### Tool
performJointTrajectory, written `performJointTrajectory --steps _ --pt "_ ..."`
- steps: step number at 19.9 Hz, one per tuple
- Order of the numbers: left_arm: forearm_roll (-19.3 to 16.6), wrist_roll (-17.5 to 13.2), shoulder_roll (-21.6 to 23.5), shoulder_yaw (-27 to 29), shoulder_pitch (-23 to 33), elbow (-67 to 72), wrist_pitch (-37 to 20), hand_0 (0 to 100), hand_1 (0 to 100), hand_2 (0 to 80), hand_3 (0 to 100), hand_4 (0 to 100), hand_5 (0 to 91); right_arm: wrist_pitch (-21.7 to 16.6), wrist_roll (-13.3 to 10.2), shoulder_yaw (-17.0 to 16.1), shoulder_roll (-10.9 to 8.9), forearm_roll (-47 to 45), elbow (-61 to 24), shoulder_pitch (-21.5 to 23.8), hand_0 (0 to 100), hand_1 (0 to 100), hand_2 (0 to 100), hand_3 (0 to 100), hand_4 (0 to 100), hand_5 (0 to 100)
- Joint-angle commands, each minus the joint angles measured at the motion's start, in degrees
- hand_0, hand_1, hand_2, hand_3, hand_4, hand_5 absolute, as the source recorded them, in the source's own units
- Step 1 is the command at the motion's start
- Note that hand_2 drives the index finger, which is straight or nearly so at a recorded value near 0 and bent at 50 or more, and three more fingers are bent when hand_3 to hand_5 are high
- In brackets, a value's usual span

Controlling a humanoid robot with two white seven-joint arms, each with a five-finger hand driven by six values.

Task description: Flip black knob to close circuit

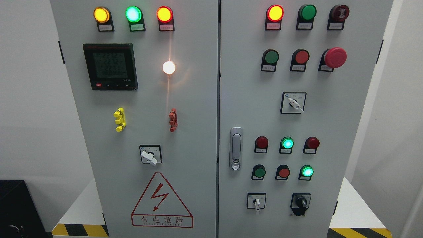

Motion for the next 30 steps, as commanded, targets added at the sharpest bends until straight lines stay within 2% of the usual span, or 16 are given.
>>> performJointTrajectory --steps 1,2,4,7,12,14,19,21,24,26,30 --pt "0.0 0.0 0.0 0.0 1.2 -1.7 0.0 12 56 0.0 0 0 0.0 -1.0 -0.9 0.9 0.75 -0.9 -8.3 -1.1 0 14 12 26 26 0" --pt "0.0 0.0 0.0 0.0 1.3 -1.7 0.0 12 56 0.0 0 0 0.0 -1.2 -1.3 1.3 0.84 -0.8 -10.9 -0.9 0 13 18 33 32 8" --pt "0.0 0.0 0.0 0.0 1.3 -1.7 0.0 12 56 0.0 0 0 0.0 -1.2 -2.7 1.4 0.84 1.4 -14.8 -0.8 0 10 23 40 36 14" --pt "0.0 0.0 0.0 0.0 1.3 -1.7 0.0 12 56 0.0 0 0 0.0 -2.2 -6.3 1.3 0.84 8.9 -20.9 0.3 0 0 31 48 41 21" --pt "0.0 0.0 0.0 0.0 1.3 -1.7 0.0 12 56 0.0 0 0 0.0 -2.9 -9.6 0.7 0.84 21.4 -31.4 1.9 0 0 42 62 48 29" --pt "0.0 0.0 0.0 0.0 1.3 -1.7 0.0 12 56 0.0 0 0 0.0 -2.9 -11.1 0.7 0.84 24.4 -34.7 2.3 0 0 48 69 53 35" --pt "0.0 0.0 0.0 0.0 1.3 -1.7 0.0 12 56 0.0 0 0 0.0 -3.5 -14.7 0.7 0.76 34.3 -42.8 2.9 0 0 57 79 60 45" --pt "0.0 0.0 0.0 0.0 1.3 -1.7 0.0 12 56 0.0 0 0 0.0 -5.1 -16.3 0.6 0.67 39.3 -46.2 3.7 0 0 60 82 62 49" --pt "0.0 0.0 0.0 0.0 1.2 -1.7 0.0 12 56 0.0 0 0 0.0 -5.3 -18.3 0.3 0.84 47.2 -52.4 4.9 0 0 62 84 65 53" --pt "0.0 0.0 0.0 0.0 1.3 -1.7 0.0 12 56 0.0 0 0 0.0 -5.3 -20.5 -1.0 0.93 52.5 -55.4 4.9 0 0 65 85 67 56" --pt "0.0 0.0 0.0 0.0 1.3 -1.7 0.0 12 56 0.0 0 0 0.0 -5.1 -21.3 -2.6 1.11 58.7 -61.1 4.9 0 0 74 91 72 64"
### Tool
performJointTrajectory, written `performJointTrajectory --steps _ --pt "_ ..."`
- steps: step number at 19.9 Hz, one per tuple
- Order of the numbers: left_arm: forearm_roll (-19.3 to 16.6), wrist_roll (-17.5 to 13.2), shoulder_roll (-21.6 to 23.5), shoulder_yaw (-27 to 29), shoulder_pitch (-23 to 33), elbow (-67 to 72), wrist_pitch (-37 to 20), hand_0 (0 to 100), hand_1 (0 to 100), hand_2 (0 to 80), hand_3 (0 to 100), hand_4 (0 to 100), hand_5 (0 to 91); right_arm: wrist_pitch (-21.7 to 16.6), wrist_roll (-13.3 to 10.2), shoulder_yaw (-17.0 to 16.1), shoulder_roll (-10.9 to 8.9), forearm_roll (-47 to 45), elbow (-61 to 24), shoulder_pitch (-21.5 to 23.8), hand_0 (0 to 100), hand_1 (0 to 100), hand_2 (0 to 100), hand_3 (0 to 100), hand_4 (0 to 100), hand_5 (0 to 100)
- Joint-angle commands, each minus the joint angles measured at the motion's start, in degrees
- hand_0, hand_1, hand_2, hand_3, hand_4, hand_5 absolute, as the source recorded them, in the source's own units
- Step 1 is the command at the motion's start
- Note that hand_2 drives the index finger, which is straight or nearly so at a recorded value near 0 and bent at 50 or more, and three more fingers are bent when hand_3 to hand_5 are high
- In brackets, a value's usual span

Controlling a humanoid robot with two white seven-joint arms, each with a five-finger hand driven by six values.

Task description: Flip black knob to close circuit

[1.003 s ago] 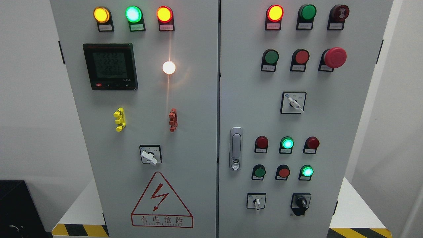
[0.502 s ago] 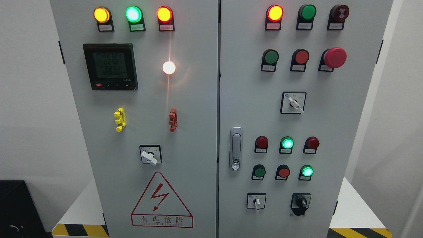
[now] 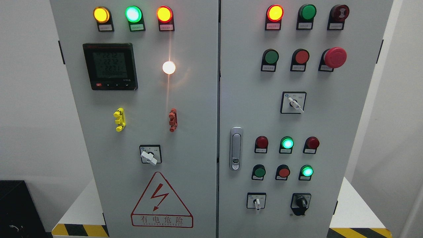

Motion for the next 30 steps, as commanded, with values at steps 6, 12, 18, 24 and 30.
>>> performJointTrajectory --steps 6,12,18,24,30 --pt "0.0 0.0 0.0 0.0 1.2 -1.7 0.0 12 56 0.0 0 0 0.0 0.4 -3.5 -3.2 0.26 16.3 -23.5 0.2 0 0 87 98 82 77" --pt "0.0 0.0 0.0 0.0 1.2 -1.7 0.0 12 56 0.0 0 0 0.0 2.5 -4.2 -3.3 0.26 21.1 -28.3 -0.5 0 0 95 100 93 94" --pt "0.0 0.0 0.0 0.0 1.3 -1.7 0.0 12 56 0.0 0 0 0.0 6.2 -1.1 -3.2 0.52 23.7 -32.0 -3.7 0 0 96 100 96 97" --pt "0.0 0.0 0.0 0.0 1.3 -1.7 0.0 12 56 0.0 0 0 0.0 11.2 1.0 -2.7 0.61 24.8 -34.7 -7.5 0 0 97 100 97 98" --pt "0.0 0.0 0.0 0.0 1.3 -1.7 0.0 12 56 0.0 0 0 0.0 14.2 1.7 -2.6 0.61 26.1 -35.8 -10.1 0 0 97 100 98 99"
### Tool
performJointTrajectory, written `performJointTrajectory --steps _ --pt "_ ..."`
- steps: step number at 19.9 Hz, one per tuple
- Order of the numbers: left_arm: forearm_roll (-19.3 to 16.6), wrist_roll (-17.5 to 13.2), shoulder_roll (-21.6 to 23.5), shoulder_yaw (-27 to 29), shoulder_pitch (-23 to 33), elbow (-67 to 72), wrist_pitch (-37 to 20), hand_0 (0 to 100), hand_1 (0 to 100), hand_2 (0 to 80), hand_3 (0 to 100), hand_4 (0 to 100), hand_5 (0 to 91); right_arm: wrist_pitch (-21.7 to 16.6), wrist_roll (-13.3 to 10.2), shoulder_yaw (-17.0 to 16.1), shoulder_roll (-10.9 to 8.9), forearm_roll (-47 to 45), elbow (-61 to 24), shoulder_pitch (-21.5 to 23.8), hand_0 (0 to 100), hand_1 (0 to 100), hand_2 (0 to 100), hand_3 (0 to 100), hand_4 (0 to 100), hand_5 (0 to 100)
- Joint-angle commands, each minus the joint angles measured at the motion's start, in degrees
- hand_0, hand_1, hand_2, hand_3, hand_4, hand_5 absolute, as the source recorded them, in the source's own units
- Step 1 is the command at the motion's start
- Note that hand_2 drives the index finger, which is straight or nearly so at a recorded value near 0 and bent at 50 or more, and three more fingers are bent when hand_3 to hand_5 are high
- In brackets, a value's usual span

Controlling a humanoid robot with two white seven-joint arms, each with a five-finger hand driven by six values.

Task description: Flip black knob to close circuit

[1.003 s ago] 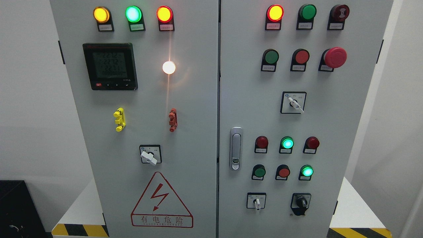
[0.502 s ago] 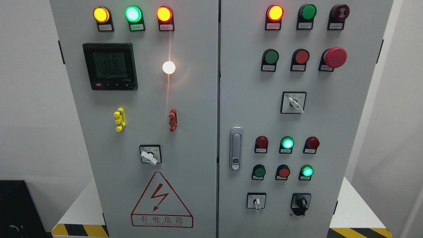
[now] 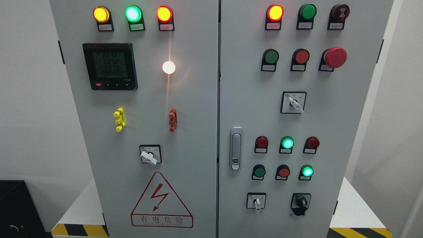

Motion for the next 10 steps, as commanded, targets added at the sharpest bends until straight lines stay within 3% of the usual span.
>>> performJointTrajectory --steps 1,10 --pt "0.0 0.0 0.0 0.0 1.3 -1.7 0.0 12 56 0.0 0 0 0.0 1.2 1.3 0.1 0.05 1.3 -5.4 -2.9 0 0 97 100 98 99" --pt "0.0 0.0 0.0 0.0 1.3 -1.7 0.0 12 56 0.0 0 0 0.0 2.9 4.3 0.1 -0.04 2.2 -7.2 -6.6 0 0 97 100 98 99"
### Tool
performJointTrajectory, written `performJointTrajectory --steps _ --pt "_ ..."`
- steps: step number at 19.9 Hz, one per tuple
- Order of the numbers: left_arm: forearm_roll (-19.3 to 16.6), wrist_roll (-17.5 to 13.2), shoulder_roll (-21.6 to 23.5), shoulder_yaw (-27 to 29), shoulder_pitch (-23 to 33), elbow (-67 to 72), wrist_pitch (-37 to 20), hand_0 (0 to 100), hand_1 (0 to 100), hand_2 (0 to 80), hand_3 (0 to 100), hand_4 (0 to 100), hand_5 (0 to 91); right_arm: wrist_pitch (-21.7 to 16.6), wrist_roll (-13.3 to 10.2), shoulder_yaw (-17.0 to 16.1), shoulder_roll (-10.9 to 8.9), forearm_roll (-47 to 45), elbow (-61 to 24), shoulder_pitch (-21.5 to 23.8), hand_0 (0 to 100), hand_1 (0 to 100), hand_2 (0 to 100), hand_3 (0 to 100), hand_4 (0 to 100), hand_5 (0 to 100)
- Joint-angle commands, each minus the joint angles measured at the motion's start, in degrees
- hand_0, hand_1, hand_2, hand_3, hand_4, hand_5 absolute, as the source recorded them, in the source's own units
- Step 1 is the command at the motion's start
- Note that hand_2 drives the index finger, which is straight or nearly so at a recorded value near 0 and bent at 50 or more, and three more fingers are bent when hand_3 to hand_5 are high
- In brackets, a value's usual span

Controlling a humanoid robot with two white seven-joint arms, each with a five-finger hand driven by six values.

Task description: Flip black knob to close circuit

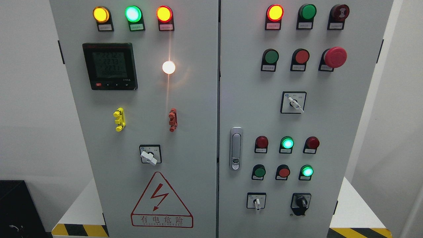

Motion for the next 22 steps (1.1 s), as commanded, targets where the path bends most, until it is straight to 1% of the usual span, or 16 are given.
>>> performJointTrajectory --steps 1,6,9,11,17,19,22 --pt "0.0 0.0 0.0 0.0 1.3 -1.7 0.0 12 56 0.0 0 0 0.0 0.3 1.1 0.0 -0.16 1.0 -3.3 -2.8 0 0 97 100 98 99" --pt "0.0 0.0 0.0 0.0 1.3 -1.7 0.0 12 56 0.0 0 0 0.0 2.1 3.6 -0.1 -0.51 2.3 -3.3 -5.4 0 0 97 100 98 99" --pt "0.0 0.0 0.0 0.0 1.3 -1.7 0.0 12 56 0.0 0 0 0.0 2.7 4.0 -0.2 -0.60 2.9 -3.7 -5.9 0 0 97 100 98 99" --pt "0.0 0.0 0.0 0.0 1.2 -1.7 0.0 12 56 0.0 0 0 0.0 3.1 5.4 -0.4 -0.60 2.9 -4.2 -5.9 0 0 97 100 98 99" --pt "0.0 0.0 0.0 0.0 1.3 -1.7 0.0 12 56 0.0 0 0 0.0 4.1 6.1 -0.5 -0.69 3.0 -4.8 -6.7 0 0 97 100 98 100" --pt "0.0 0.0 0.0 0.0 1.3 -1.7 0.0 12 56 0.0 0 0 0.0 4.2 7.2 -0.6 -0.69 3.1 -4.8 -7.1 0 0 97 100 98 100" --pt "0.0 0.0 0.0 0.0 1.3 -1.7 0.0 12 56 0.0 0 0 0.0 5.1 7.9 -1.2 -1.39 3.6 -4.8 -8.3 0 0 97 100 98 100"
